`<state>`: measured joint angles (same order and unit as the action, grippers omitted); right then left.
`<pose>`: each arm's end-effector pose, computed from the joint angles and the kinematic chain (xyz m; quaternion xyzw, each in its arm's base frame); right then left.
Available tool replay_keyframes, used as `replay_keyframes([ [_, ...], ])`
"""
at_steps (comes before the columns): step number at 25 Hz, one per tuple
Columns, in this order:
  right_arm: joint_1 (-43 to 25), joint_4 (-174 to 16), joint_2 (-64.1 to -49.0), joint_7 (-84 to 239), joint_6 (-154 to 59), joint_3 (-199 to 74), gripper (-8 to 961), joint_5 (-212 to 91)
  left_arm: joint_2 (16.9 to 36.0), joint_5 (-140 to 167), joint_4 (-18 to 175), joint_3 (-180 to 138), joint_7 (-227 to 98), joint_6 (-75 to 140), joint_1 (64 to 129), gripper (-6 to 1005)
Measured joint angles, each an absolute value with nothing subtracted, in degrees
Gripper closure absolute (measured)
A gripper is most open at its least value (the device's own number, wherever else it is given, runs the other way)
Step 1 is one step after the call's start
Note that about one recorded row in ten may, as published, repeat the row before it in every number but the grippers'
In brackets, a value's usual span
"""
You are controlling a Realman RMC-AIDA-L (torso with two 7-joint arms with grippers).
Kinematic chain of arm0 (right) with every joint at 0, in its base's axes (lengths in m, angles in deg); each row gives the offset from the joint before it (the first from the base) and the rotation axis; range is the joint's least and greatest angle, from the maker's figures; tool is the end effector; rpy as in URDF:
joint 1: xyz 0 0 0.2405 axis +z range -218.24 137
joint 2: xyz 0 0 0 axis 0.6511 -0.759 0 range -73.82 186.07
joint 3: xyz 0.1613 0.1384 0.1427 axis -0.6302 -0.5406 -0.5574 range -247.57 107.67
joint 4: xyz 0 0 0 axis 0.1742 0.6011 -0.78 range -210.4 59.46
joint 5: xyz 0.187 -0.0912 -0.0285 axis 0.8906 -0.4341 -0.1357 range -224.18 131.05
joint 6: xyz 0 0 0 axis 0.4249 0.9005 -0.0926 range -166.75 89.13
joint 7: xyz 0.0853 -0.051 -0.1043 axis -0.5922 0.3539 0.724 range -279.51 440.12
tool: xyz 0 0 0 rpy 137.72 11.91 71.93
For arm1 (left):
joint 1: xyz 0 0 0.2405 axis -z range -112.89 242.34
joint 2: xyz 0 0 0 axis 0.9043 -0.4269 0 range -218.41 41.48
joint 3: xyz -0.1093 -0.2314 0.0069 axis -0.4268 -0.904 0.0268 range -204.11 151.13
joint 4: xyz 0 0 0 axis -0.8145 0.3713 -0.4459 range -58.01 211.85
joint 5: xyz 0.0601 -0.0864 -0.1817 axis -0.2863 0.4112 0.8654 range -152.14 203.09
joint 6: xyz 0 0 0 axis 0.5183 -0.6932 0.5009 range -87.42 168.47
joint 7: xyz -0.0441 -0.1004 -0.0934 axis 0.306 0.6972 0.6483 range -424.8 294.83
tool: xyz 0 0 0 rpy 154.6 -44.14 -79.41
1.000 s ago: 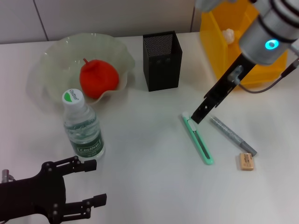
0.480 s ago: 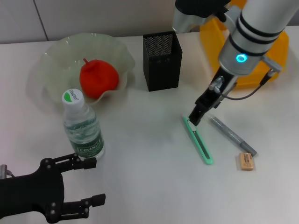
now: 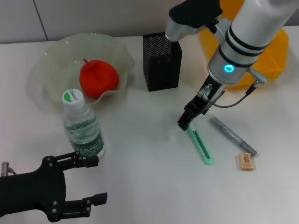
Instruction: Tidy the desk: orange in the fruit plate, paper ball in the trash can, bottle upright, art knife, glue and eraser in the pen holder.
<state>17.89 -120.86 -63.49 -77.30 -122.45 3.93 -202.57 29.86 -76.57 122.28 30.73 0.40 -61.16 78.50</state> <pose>0.1508 0.4040 -0.0424 -0.8668 0.4048 -0.2417 0.1625 -0.2795 0.2389 -0.0017 -0.9562 -0.0972 -0.2704 0.0566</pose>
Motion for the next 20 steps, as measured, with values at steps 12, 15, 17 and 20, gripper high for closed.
replay_keyframes([
  [12, 19.02, -116.89, -63.67, -78.05, -118.76, 6.19, 228, -202.21, 29.93, -76.57, 122.18, 30.74, 0.4, -61.17, 78.37, 213],
  [15, 19.02, -116.29, -63.67, -78.14, -118.37, 6.59, 229, -202.21, 29.92, -76.57, 122.18, 30.8, 0.4, -61.21, 78.3, 213],
  [17, 19.03, -115.94, -63.67, -78.17, -117.89, 6.68, 229, -202.21, 29.93, -76.57, 122.08, 30.82, 0.4, -61.22, 78.31, 213],
  [20, 19.04, -115.72, -63.67, -78.18, -117.65, 6.77, 229, -202.21, 29.94, -76.57, 122.06, 30.94, 0.4, -61.25, 78.41, 213],
])
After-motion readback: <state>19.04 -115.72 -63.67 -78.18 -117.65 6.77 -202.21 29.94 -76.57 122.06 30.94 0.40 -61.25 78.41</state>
